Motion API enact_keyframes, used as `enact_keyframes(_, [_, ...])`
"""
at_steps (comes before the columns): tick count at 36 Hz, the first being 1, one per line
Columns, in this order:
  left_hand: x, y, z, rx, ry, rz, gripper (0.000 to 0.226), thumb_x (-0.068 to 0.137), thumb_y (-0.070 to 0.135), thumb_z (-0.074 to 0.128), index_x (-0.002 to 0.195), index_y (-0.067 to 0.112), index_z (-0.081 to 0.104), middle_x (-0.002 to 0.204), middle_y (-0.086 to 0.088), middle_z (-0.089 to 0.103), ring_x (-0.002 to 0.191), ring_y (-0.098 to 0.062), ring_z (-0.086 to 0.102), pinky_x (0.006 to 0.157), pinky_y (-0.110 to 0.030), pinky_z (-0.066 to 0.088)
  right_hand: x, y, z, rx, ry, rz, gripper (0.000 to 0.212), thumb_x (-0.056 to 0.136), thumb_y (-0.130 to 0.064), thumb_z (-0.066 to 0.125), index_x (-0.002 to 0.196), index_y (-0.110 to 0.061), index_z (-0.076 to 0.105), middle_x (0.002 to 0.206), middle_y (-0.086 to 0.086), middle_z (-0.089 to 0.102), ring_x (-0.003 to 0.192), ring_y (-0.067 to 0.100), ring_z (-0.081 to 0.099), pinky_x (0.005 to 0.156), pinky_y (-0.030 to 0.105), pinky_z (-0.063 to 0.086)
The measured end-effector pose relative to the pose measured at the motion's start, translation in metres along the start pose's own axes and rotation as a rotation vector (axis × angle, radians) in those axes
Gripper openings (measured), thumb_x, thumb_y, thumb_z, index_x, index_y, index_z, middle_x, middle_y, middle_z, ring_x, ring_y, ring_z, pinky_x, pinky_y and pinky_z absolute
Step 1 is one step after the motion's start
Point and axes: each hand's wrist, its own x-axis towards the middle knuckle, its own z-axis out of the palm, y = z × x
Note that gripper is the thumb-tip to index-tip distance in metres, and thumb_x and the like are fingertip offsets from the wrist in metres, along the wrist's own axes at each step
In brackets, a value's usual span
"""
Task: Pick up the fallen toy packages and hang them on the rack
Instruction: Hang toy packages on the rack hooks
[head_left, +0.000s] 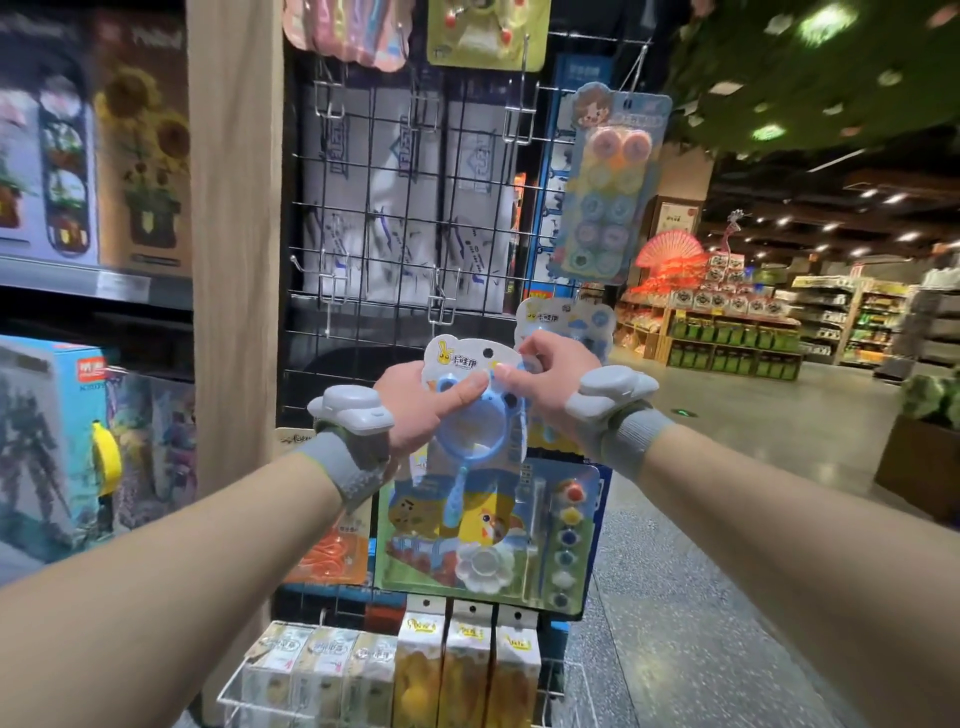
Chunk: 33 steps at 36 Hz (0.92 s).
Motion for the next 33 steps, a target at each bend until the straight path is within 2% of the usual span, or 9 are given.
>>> enact_keyframes(4, [0.000, 0.001, 0.000, 0.090, -0.022, 0.000, 0.020, 0.083, 0.048, 0.071, 0.087, 0.028, 0.075, 0.089, 0.010, 0.076, 0.083, -0.004, 0.070, 0.075, -0.021, 0.055, 0.001, -0.001, -0.007, 0.001, -0.013, -0.010, 0.023, 0.088, -0.039, 0.068, 0.101, -0.023, 0.058, 0.099, -0.002, 0.062, 0.091, 0.019, 0.059, 0.080, 0.034, 0.052])
enact_keyframes(8, [-0.001, -0.001, -0.001, 0.187, -0.038, 0.023, 0.028, 0.085, 0.051, 0.067, 0.094, 0.025, 0.073, 0.088, 0.011, 0.075, 0.081, -0.002, 0.069, 0.065, -0.014, 0.050, 0.003, 0.002, -0.010, 0.022, -0.012, -0.017, 0.018, 0.087, -0.037, 0.069, 0.094, -0.025, 0.058, 0.093, -0.004, 0.062, 0.087, 0.017, 0.059, 0.077, 0.032, 0.051])
enact_keyframes(11, [0.002, -0.003, -0.004, 0.323, -0.035, 0.023, 0.050, 0.083, 0.065, 0.060, 0.098, 0.020, 0.072, 0.084, 0.001, 0.073, 0.072, -0.012, 0.063, 0.064, -0.025, 0.048, 0.007, 0.005, -0.014, 0.043, -0.012, -0.026, 0.016, 0.086, -0.036, 0.071, 0.091, -0.027, 0.059, 0.093, -0.003, 0.063, 0.085, 0.018, 0.058, 0.078, 0.035, 0.053])
enact_keyframes(13, [0.005, -0.004, -0.005, 0.421, -0.005, 0.013, 0.056, 0.083, 0.070, 0.055, 0.083, 0.015, 0.067, 0.071, -0.005, 0.066, 0.064, -0.018, 0.056, 0.059, -0.031, 0.043, 0.010, 0.006, -0.019, 0.056, 0.001, -0.017, 0.015, 0.085, -0.037, 0.071, 0.087, -0.030, 0.058, 0.092, -0.002, 0.065, 0.083, 0.019, 0.059, 0.077, 0.039, 0.055])
enact_keyframes(15, [0.005, -0.001, -0.006, 0.519, 0.036, 0.010, 0.058, 0.086, 0.069, 0.049, 0.069, 0.014, 0.057, 0.062, -0.001, 0.061, 0.061, -0.020, 0.057, 0.059, -0.032, 0.043, 0.013, 0.007, -0.026, 0.064, 0.030, -0.013, 0.013, 0.087, -0.035, 0.070, 0.089, -0.029, 0.059, 0.095, -0.003, 0.065, 0.085, 0.019, 0.059, 0.081, 0.041, 0.056])
enact_keyframes(18, [0.007, 0.001, -0.009, 0.678, 0.085, -0.016, 0.066, 0.092, 0.067, 0.039, 0.071, 0.009, 0.063, 0.068, -0.002, 0.070, 0.069, -0.021, 0.065, 0.070, -0.034, 0.049, 0.019, 0.008, -0.040, 0.112, 0.108, 0.001, 0.014, 0.089, -0.030, 0.068, 0.096, -0.019, 0.062, 0.099, 0.002, 0.066, 0.090, 0.023, 0.060, 0.086, 0.046, 0.055])
enact_keyframes(21, [0.010, 0.000, -0.017, 0.778, 0.079, -0.035, 0.065, 0.097, 0.062, 0.030, 0.060, 0.012, 0.049, 0.060, -0.004, 0.057, 0.060, -0.023, 0.055, 0.064, -0.033, 0.041, 0.021, 0.012, -0.048, 0.100, 0.152, -0.004, 0.014, 0.090, -0.027, 0.067, 0.093, -0.014, 0.063, 0.090, 0.006, 0.066, 0.083, 0.022, 0.059, 0.079, 0.043, 0.053])
enact_keyframes(25, [0.006, -0.001, -0.025, 0.801, 0.011, -0.037, 0.059, 0.101, 0.049, 0.037, 0.054, 0.016, 0.029, 0.051, 0.002, 0.031, 0.049, -0.016, 0.032, 0.052, -0.030, 0.024, 0.020, 0.014, -0.051, 0.155, 0.233, -0.018, 0.009, 0.090, -0.023, 0.067, 0.092, -0.015, 0.065, 0.086, 0.002, 0.064, 0.078, 0.020, 0.057, 0.070, 0.037, 0.052])
enact_keyframes(33, [0.011, -0.012, -0.030, 0.834, 0.020, -0.081, 0.055, 0.098, 0.041, 0.047, 0.051, 0.019, 0.028, 0.049, 0.003, 0.028, 0.050, -0.018, 0.031, 0.055, -0.029, 0.025, 0.015, 0.007, -0.054, 0.274, 0.255, -0.038, 0.013, 0.091, -0.021, 0.067, 0.097, -0.010, 0.065, 0.094, 0.012, 0.069, 0.077, 0.017, 0.056, 0.067, 0.033, 0.051])
